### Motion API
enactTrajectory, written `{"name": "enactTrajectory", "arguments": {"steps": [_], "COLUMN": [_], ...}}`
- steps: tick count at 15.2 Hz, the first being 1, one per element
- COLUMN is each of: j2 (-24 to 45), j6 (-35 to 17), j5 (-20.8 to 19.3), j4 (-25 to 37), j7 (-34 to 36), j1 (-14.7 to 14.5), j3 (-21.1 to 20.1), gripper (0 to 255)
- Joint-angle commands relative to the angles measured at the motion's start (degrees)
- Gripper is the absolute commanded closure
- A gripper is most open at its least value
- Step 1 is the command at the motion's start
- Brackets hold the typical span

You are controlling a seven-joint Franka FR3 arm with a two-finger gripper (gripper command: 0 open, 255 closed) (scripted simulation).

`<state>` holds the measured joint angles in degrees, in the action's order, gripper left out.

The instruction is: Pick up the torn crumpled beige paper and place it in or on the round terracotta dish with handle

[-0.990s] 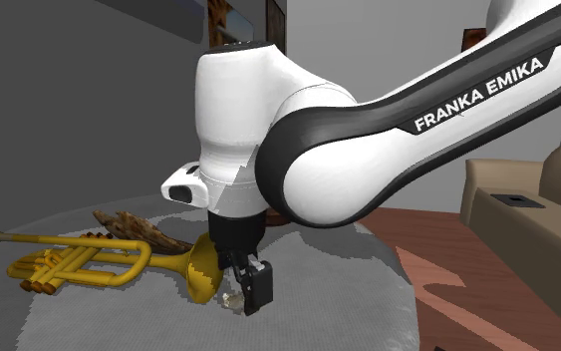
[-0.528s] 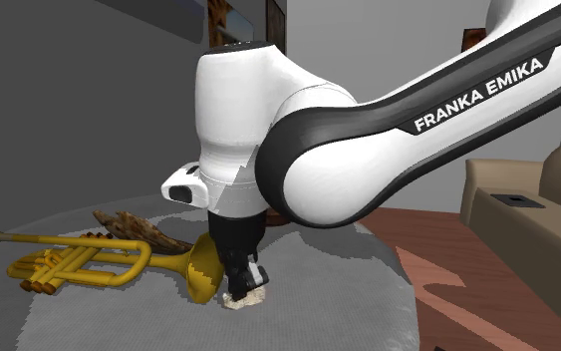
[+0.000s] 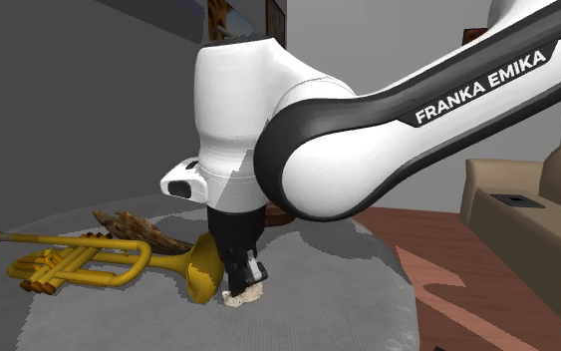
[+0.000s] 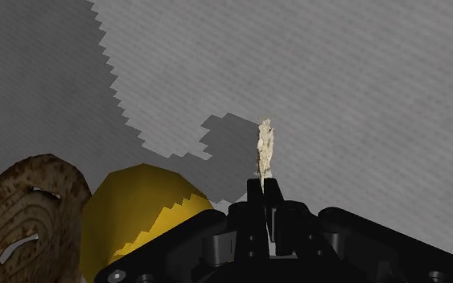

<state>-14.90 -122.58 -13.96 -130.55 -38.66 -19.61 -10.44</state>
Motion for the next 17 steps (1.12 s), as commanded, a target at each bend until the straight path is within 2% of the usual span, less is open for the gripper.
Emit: {"name": "enactTrajectory", "arguments": {"steps": [1,3,4,5,6,7,8,10,17], "j2": [-0.48,-0.87,-0.54,-0.54,-6.6,-11.39,-15.37,-14.07,-9.77], "j6": [1.4,2.9,2.08,2.08,-6.75,-13.96,-19.68,-21.58,-26.21], "j5": [0.3,0.57,0.4,0.4,12.35,24.81,37.67,37.88,41.13], "j4": [0.95,2.12,1.6,1.6,-6.14,-13.28,-19.52,-19.79,-20.02], "j7": [-0.49,-0.95,-0.65,-0.65,-8.37,-17.4,-27.73,-27.82,-30.01], "j1": [-0.05,-0.11,-0.08,-0.08,-0.95,-4.49,-10.16,-12.0,-14.78], "j3": [0.08,0.13,0.08,0.08,6.26,14.4,24.14,25.25,26.06], "gripper": [255,255,255,0,0,0,0,0,0]}}
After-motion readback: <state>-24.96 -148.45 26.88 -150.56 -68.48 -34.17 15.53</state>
